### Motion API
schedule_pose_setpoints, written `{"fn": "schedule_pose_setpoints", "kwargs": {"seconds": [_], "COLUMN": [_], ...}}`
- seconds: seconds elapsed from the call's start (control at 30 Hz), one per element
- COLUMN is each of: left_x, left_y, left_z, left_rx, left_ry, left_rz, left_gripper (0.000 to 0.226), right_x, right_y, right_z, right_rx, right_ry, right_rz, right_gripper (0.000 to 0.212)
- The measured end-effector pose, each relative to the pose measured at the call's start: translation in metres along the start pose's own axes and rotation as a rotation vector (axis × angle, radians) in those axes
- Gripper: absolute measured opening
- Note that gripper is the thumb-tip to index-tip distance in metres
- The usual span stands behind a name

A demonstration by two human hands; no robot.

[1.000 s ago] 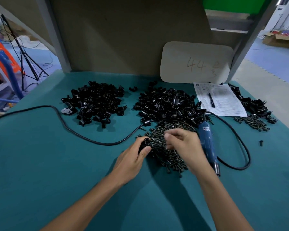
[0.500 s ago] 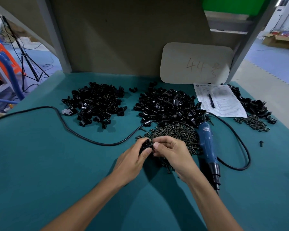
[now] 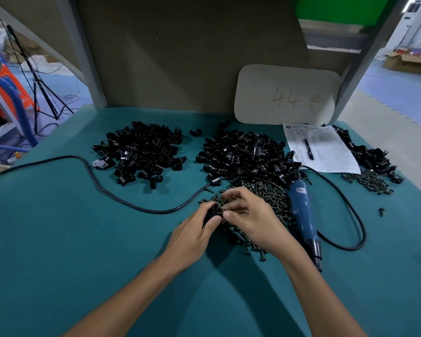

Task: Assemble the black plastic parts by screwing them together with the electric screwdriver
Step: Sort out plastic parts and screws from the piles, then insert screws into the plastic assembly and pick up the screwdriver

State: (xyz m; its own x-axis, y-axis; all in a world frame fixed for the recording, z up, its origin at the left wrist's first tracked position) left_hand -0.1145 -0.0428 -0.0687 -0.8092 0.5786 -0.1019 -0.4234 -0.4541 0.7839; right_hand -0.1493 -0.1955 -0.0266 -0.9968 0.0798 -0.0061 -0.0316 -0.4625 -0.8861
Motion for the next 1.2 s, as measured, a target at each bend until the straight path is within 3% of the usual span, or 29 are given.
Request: {"fn": "schedule_pose_setpoints", "kwargs": {"seconds": [0.13,0.2,0.9,1.03,1.13,1.2], "left_x": [0.000,0.000,-0.001,-0.001,-0.002,-0.003], "left_y": [-0.001,0.000,-0.001,-0.006,-0.012,-0.013], "left_z": [-0.001,-0.002,-0.001,-0.003,-0.005,-0.007], "left_rx": [-0.013,-0.011,-0.013,-0.023,-0.036,-0.037], "left_ry": [-0.015,-0.014,0.007,0.006,0.007,0.003], "left_rz": [-0.006,-0.014,-0.029,-0.014,0.002,0.006], "left_gripper": [0.048,0.048,0.047,0.050,0.055,0.055], "right_x": [-0.002,-0.003,-0.007,-0.004,0.012,0.026], "right_y": [-0.001,-0.002,0.009,0.009,0.023,0.044], "right_z": [0.001,-0.002,-0.007,0.022,0.075,0.106], "right_rx": [0.179,0.207,0.045,0.286,0.564,0.731], "right_ry": [0.046,0.028,-0.050,0.161,0.466,0.543], "right_rz": [0.013,0.017,-0.056,-0.043,-0.165,-0.328], "right_gripper": [0.011,0.014,0.025,0.016,0.038,0.053]}}
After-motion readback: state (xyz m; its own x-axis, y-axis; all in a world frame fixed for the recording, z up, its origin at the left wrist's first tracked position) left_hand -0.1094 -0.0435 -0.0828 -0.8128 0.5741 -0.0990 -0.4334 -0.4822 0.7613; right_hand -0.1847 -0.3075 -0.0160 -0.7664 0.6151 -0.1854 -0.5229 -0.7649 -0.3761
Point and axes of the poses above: each hand's wrist, its own x-axis away from the middle knuckle, its own z-axis out of the back of the hand, y = z × x, the point moved 6 cm from there along -x, towards the middle knuckle, and after that the axes turned 3 degrees about -z, right-handed, at the moved point
